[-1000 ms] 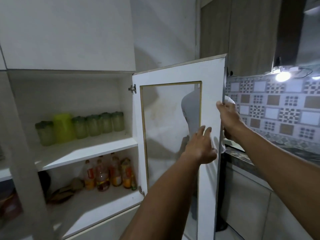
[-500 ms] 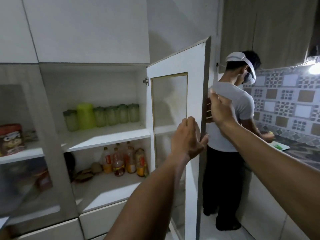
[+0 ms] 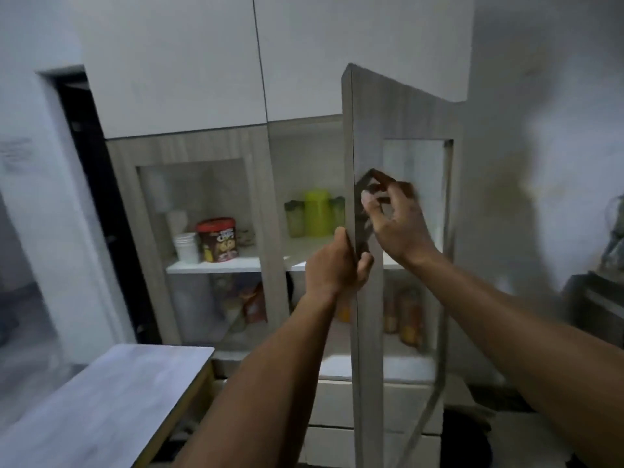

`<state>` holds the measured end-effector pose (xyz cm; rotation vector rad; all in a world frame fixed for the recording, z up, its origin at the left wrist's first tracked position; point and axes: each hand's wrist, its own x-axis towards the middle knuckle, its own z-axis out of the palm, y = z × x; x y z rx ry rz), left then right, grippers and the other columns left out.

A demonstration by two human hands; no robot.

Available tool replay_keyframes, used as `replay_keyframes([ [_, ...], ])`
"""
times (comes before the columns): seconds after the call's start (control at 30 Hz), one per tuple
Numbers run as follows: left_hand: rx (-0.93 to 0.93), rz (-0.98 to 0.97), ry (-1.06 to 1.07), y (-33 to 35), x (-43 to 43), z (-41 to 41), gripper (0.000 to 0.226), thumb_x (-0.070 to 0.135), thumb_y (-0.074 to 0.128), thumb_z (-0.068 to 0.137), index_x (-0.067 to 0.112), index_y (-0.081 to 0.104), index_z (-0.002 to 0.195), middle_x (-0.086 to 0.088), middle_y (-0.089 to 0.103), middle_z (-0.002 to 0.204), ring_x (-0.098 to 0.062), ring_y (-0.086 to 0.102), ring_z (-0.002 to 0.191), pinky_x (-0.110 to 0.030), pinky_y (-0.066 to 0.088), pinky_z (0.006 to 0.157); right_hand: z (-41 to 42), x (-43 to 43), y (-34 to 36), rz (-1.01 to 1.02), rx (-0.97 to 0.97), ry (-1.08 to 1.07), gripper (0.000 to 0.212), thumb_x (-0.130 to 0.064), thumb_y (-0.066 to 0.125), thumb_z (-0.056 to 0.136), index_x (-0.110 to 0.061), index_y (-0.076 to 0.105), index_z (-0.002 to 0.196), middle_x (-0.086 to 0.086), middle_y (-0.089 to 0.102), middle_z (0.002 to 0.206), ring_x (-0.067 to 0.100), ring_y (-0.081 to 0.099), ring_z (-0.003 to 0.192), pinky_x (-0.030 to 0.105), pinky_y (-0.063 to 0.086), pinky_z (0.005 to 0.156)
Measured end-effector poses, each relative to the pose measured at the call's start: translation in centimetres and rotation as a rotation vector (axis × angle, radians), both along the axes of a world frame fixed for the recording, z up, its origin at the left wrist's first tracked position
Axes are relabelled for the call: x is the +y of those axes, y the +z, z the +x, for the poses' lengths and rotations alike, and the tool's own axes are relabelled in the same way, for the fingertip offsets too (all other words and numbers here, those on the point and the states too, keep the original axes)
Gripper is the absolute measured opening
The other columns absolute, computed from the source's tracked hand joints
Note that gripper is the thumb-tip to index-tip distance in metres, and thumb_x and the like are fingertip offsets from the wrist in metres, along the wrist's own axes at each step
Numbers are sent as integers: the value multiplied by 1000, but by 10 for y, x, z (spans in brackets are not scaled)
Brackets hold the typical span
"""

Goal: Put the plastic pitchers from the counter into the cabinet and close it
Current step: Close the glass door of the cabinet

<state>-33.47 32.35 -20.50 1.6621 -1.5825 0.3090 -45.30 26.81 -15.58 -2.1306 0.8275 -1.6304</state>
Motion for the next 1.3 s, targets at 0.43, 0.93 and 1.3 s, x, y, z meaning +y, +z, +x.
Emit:
replay_keyframes([
  [0.43,-190,-70,323,-13,-128,207,68,45,61,92,9,37,145,-15,49,144,-33,47,130,-41,42,104,174,-143,-27,-123,507,-140,62,-55,38,98,-30,33,155,-5,24,164,24,30,148,49,32,115],
  [0.93,-533,117,396,-35,-287,313,115,61,56,89,16,-26,156,-7,-39,162,-31,-32,150,-53,-13,123,261,-303,-45,-244,789,-335,78,-57,43,92,-35,9,159,0,4,170,28,5,154,52,27,117],
  [1.3,-485,225,303,-36,-357,341,135,68,65,79,13,-35,151,-10,-46,157,-29,-41,145,-47,-12,124,288,-377,-55,-291,868,-424,86,-48,51,88,-39,2,158,2,5,170,36,6,151,58,35,106],
])
